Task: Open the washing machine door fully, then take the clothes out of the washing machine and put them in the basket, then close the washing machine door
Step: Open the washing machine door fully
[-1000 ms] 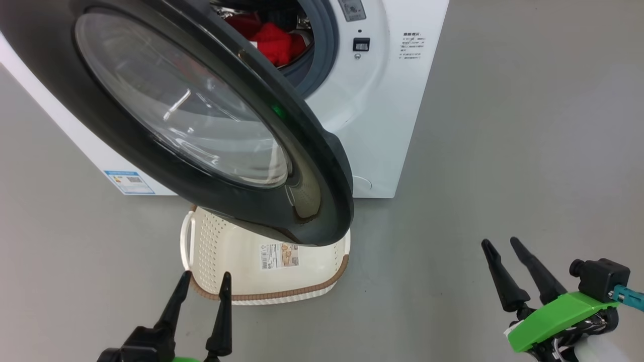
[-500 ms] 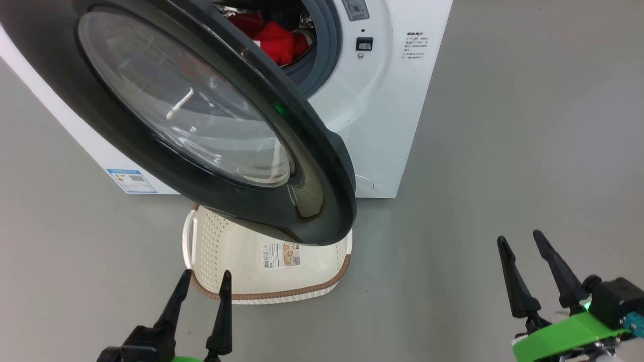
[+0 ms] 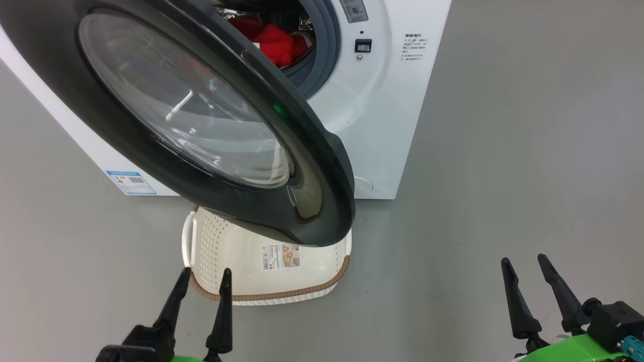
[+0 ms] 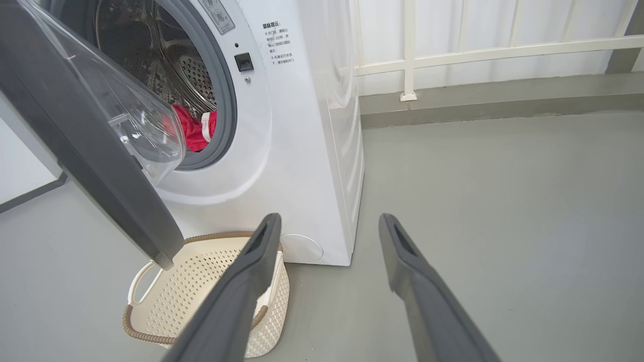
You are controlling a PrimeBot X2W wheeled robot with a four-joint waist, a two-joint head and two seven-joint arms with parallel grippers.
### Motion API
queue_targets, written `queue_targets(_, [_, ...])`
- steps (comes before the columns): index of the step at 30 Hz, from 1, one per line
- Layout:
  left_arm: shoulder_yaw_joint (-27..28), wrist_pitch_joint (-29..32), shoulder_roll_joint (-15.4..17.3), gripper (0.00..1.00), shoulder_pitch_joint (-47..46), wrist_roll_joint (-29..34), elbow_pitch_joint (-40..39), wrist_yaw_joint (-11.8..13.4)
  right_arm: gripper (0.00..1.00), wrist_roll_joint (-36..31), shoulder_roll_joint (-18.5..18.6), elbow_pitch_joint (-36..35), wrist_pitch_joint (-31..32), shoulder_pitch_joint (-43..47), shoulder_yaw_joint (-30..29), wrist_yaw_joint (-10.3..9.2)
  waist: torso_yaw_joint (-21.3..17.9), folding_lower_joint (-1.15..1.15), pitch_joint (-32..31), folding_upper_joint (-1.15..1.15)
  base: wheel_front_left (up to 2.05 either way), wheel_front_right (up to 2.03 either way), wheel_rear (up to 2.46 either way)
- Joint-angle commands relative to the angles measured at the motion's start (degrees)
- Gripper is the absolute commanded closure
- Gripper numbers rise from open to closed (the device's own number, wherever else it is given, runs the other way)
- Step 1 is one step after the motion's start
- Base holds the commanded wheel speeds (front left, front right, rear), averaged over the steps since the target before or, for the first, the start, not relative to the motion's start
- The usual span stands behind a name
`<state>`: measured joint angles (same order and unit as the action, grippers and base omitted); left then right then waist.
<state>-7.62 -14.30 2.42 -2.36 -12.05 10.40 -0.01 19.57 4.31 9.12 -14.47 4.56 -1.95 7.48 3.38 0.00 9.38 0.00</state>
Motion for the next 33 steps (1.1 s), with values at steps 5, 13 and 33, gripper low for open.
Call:
queue_targets(5, [1.66,-0.70,0.45,0.00,-0.55,0.62,-1.61,0.08,0.00,-1.04,0.54,-1.32,-0.52,-0.55,0.65,0.01,-0.01,0.00,0.20,0.00,0.00,0.00,0.00])
queue_targets(13, [1.53,-0.70,0.45,0.00,-0.80,0.58,-1.56,0.16,0.00,-0.62,0.60,-1.70,-0.52,-0.89,1.00,0.01,0.10,0.00,0.50,0.00,0.00,0.00,0.00])
queue_targets(33, [-0.26,-0.70,0.45,0.00,-1.93,-0.20,-1.40,0.60,1.00,48.01,4.65,-10.13,-0.52,-18.59,13.79,0.01,2.57,0.00,1.79,0.00,0.00,0.00,0.00])
